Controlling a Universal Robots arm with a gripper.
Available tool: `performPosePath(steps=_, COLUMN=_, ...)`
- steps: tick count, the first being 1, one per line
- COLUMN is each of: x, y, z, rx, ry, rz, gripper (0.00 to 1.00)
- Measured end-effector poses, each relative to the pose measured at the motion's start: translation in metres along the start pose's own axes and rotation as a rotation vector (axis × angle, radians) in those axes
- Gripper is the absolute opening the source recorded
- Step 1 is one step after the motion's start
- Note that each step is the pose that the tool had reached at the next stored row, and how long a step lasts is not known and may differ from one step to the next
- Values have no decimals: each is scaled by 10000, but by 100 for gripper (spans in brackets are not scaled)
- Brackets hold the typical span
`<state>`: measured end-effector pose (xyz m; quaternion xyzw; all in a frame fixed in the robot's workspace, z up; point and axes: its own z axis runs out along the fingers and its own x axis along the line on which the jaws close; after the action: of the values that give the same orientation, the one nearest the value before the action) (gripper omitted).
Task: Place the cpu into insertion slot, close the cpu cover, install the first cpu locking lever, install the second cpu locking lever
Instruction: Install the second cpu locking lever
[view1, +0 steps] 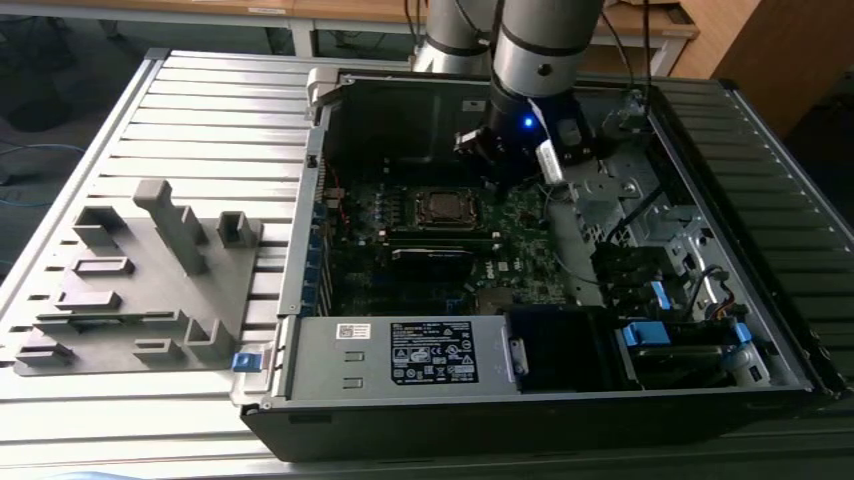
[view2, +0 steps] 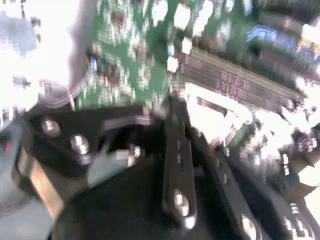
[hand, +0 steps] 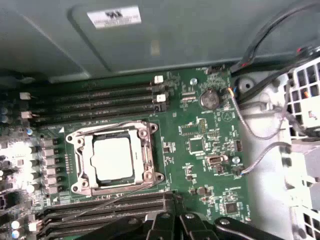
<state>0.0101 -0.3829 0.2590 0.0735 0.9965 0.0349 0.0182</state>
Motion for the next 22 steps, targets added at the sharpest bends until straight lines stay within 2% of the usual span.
performPosePath(steps=8, x=-11, y=25, z=-343, rx=-4, ry=-7, rz=12, gripper=11)
performPosePath(steps=22, x=-11, y=25, z=-351, rx=-26, ry=-5, rz=14, gripper=11)
